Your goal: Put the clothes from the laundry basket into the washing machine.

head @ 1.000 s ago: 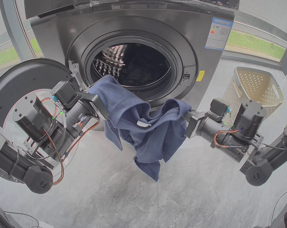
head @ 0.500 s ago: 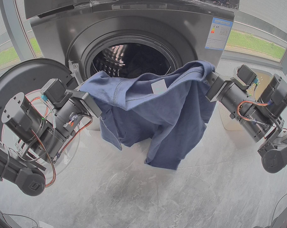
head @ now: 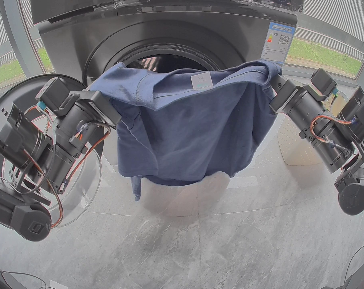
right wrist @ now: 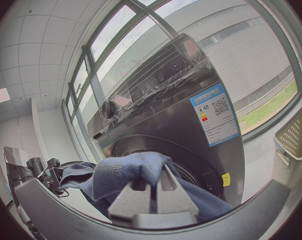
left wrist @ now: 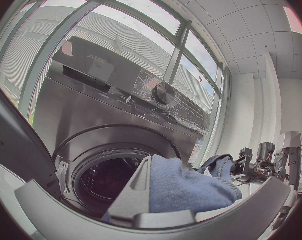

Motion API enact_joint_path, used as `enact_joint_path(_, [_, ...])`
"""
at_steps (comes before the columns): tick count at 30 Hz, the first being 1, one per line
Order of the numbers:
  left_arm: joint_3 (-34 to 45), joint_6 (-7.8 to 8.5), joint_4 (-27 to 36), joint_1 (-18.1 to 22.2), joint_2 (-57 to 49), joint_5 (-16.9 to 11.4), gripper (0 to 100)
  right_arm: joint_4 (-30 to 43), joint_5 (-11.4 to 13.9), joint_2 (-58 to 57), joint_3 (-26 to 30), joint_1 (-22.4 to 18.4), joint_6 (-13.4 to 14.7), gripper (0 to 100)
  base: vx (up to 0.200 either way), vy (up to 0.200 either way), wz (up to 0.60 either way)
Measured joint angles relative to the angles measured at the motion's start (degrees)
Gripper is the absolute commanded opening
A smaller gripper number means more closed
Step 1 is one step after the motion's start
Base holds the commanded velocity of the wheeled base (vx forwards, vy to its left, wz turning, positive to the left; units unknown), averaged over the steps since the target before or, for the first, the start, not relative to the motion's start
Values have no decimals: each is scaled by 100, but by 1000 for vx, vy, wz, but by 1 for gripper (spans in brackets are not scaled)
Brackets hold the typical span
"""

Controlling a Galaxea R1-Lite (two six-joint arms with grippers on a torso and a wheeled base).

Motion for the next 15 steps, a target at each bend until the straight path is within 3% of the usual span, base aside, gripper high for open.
enact_joint_path(15, [-68,18,46,-68,-15,-10,0,5,0,-60,-26,29,5,0,0,0,0])
